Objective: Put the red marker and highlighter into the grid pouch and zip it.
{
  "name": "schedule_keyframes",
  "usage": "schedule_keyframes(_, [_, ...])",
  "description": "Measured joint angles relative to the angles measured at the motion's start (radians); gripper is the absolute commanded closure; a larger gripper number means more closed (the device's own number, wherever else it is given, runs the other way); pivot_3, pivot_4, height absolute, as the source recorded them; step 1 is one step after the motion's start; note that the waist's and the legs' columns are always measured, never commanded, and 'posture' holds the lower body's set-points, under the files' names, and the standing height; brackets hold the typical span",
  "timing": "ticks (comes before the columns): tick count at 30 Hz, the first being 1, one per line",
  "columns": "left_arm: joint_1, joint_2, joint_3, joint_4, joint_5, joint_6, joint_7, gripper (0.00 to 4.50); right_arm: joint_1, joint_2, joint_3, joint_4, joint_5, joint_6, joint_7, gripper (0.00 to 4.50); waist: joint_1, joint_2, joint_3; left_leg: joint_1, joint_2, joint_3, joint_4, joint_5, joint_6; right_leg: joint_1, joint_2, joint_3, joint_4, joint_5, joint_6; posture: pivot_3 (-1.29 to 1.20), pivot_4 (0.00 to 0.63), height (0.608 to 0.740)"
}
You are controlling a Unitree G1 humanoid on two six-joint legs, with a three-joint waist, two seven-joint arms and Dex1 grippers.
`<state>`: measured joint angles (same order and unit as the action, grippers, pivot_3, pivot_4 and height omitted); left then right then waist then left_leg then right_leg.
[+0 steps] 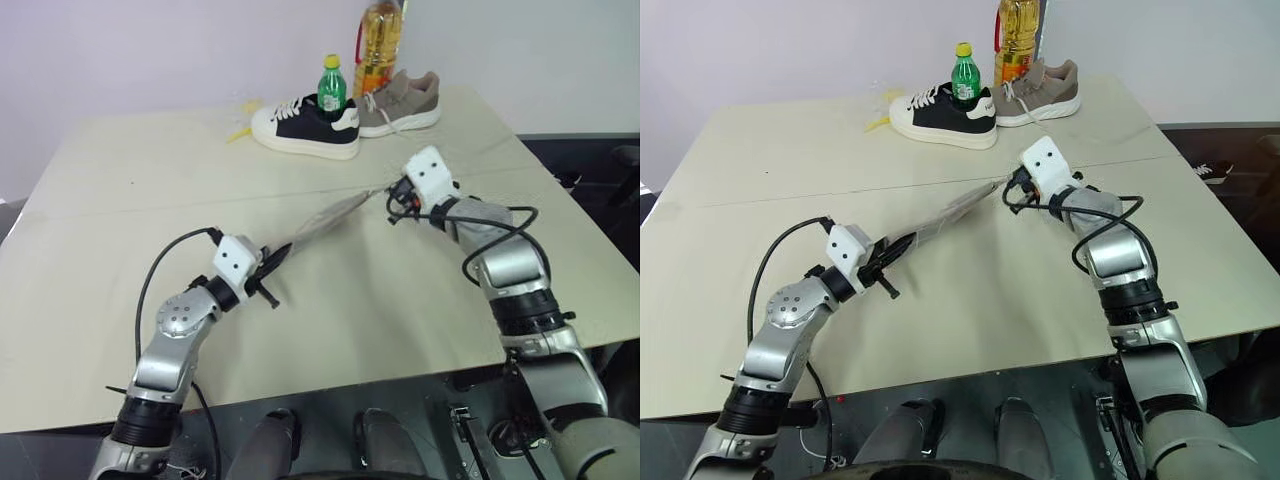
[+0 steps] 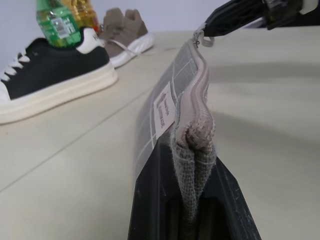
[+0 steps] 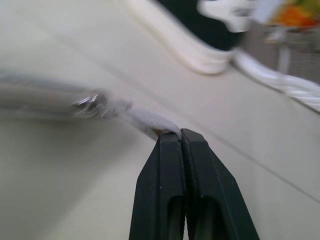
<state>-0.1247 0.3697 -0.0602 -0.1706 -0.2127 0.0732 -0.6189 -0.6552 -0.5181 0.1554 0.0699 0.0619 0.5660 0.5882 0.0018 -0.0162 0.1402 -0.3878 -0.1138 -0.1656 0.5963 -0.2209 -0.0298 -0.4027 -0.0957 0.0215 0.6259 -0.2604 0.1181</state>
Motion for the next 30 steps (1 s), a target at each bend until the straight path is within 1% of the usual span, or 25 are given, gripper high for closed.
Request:
schedule_keyframes(1, [0.012,0.003,0.001,-0.007,-0.016,0.015,-0.011,3.40,0.018,-0.003,0.004,-0.017,0.009,0.007,0.027,3.02,-0.001,0.000,0.000,0.000,0.000,0.000,0.000,0.000,0.000,0.000,0.000,0.000,0.000,0.000,0.000,0.00,0.150,0.740])
schedule_keyframes(2, [0.028,0.008,0.003,-0.020,-0.029,0.029,-0.019,2.99,0.036,-0.008,0.011,-0.038,0.021,0.009,0.054,2.55,-0.001,0.000,0.000,0.000,0.000,0.000,0.000,0.000,0.000,0.000,0.000,0.000,0.000,0.000,0.000,0.00,0.150,0.740])
schedule_keyframes(5, [0.071,0.025,0.008,-0.053,-0.048,0.050,-0.029,1.46,0.074,-0.020,0.023,-0.095,0.038,0.006,0.108,1.01,-0.003,0.000,0.000,0.000,0.000,0.000,0.000,0.000,0.000,0.000,-0.001,0.000,0.000,0.000,0.000,0.00,0.150,0.740])
schedule_keyframes(7, [0.120,0.042,0.016,-0.086,-0.049,0.058,-0.027,0.41,0.109,-0.024,0.023,-0.146,0.052,-0.004,0.131,0.96,-0.004,0.000,0.000,0.000,0.000,0.000,0.000,0.000,0.000,0.000,-0.001,0.000,0.000,0.000,0.000,0.00,0.150,0.740])
schedule_keyframes(10, [0.182,0.051,0.043,-0.129,-0.071,0.117,-0.011,0.41,0.162,-0.045,0.003,-0.190,0.070,-0.015,0.145,0.96,0.000,0.000,0.000,0.000,0.000,0.000,0.000,0.000,0.000,0.000,-0.001,0.000,0.000,0.000,0.000,0.00,0.150,0.740])
schedule_keyframes(13, [0.233,0.056,0.117,-0.141,-0.112,0.171,0.019,0.41,0.216,-0.054,-0.062,-0.195,0.077,-0.058,0.128,0.96,0.009,0.000,0.000,0.000,0.000,0.000,0.000,0.000,0.000,0.001,-0.001,0.000,-0.001,0.000,0.000,0.00,0.150,0.740])
schedule_keyframes(17, [0.270,0.065,0.220,-0.141,-0.140,0.188,0.053,0.41,0.278,-0.065,-0.148,-0.194,0.117,-0.076,0.129,0.96,0.012,0.000,0.000,0.000,0.000,0.000,0.000,0.000,0.000,0.002,-0.001,0.000,-0.003,-0.001,-0.001,0.00,0.150,0.740])
schedule_keyframes(19, [0.280,0.072,0.262,-0.130,-0.151,0.200,0.065,0.41,0.307,-0.080,-0.180,-0.183,0.132,-0.075,0.136,0.96,0.012,0.000,0.000,0.000,0.000,0.000,0.000,0.000,0.000,0.002,-0.001,0.000,-0.003,-0.001,-0.002,0.00,0.150,0.740])
schedule_keyframes(23, [0.316,0.083,0.388,-0.065,-0.174,0.208,0.096,0.41,0.368,-0.119,-0.262,-0.114,0.159,-0.095,0.159,0.96,0.010,0.000,0.000,0.000,0.001,0.000,0.000,0.000,0.000,0.002,-0.001,0.000,-0.004,-0.002,-0.003,0.00,0.150,0.740])
schedule_keyframes(30, [0.269,0.090,0.398,-0.038,-0.161,0.203,0.111,0.41,0.324,-0.117,-0.271,-0.043,0.160,-0.148,0.164,0.96,0.012,0.000,0.000,0.000,0.001,0.000,0.000,0.000,0.000,0.004,-0.001,-0.001,-0.006,-0.002,-0.004,0.00,0.150,0.740])
